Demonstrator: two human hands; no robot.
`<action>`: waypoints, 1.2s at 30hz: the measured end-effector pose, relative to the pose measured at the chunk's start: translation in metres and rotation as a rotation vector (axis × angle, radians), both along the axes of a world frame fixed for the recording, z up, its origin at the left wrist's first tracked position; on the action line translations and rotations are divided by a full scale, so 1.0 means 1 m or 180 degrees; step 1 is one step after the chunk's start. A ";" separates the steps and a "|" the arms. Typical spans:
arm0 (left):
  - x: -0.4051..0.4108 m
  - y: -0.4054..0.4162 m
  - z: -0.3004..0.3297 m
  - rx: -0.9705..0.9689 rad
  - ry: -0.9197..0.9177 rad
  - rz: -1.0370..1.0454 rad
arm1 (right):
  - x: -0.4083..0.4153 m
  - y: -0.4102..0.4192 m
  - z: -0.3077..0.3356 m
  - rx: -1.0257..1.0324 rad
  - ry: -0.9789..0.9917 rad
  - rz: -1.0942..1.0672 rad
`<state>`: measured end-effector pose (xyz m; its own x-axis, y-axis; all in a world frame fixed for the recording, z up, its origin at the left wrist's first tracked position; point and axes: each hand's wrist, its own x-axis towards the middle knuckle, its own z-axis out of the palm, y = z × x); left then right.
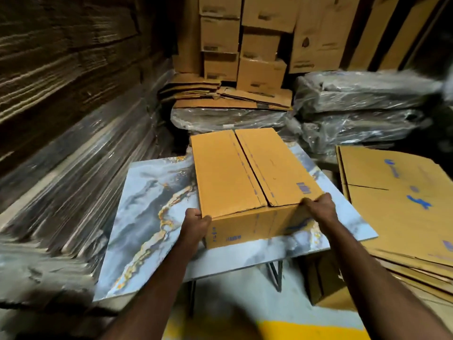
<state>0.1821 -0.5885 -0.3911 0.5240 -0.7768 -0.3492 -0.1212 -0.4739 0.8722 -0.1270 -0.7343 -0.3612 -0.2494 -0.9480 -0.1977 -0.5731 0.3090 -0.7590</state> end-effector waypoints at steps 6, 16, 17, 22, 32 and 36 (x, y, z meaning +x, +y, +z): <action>-0.024 -0.021 0.020 -0.0163 -0.0583 -0.0606 | 0.042 0.004 -0.002 -0.0648 0.1416 0.0992; -0.043 -0.068 0.020 0.0000 -0.1268 -0.1085 | 0.016 -0.048 -0.030 -0.0677 0.1710 0.1971; -0.044 -0.074 0.018 0.0079 -0.1385 -0.1084 | 0.014 -0.051 -0.032 -0.0753 0.1674 0.1981; -0.070 -0.101 0.035 0.0510 -0.2912 -0.0832 | -0.006 -0.058 -0.047 -0.1525 0.0974 0.1432; -0.177 -0.189 0.042 0.0523 -0.3613 -0.2258 | -0.053 -0.105 -0.097 -0.0678 -0.0490 -0.0271; -0.177 -0.192 0.015 0.0651 -0.3770 -0.2258 | -0.061 -0.123 -0.118 0.0652 -0.1701 -0.0946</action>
